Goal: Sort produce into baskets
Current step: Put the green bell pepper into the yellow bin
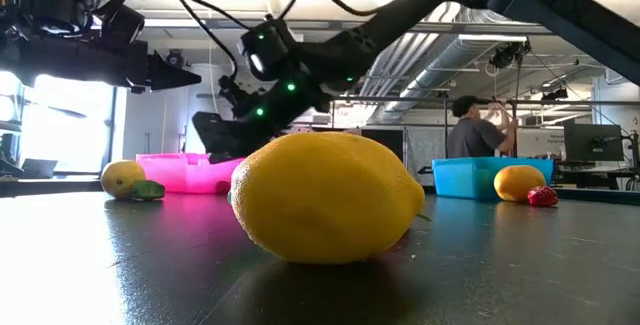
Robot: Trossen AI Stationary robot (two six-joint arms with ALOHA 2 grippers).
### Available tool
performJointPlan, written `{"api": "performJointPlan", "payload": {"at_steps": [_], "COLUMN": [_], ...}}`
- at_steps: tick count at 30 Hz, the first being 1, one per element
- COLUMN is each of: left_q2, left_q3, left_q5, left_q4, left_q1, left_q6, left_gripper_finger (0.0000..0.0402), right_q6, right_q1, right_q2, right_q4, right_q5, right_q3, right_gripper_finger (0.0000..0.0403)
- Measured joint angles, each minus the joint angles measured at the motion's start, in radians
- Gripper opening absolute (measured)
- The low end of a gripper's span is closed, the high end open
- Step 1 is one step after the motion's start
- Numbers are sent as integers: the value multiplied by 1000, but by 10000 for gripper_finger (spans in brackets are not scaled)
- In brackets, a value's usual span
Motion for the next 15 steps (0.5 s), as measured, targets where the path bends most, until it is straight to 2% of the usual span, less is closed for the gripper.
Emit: {"api": "performJointPlan", "payload": {"at_steps": [8,15], "left_q2": [0,7], "left_q3": [0,0], "left_q5": [0,55], "left_q4": [-18,-75], "left_q1": [0,0], "left_q6": [-3,-60], "left_gripper_finger": [0,0], "right_q6": [47,39], "right_q1": [40,74], "right_q2": [-208,-400], "right_q4": [132,109], "right_q5": [2,50], "right_q3": [-272,-463], "right_gripper_finger": [0,0]}}
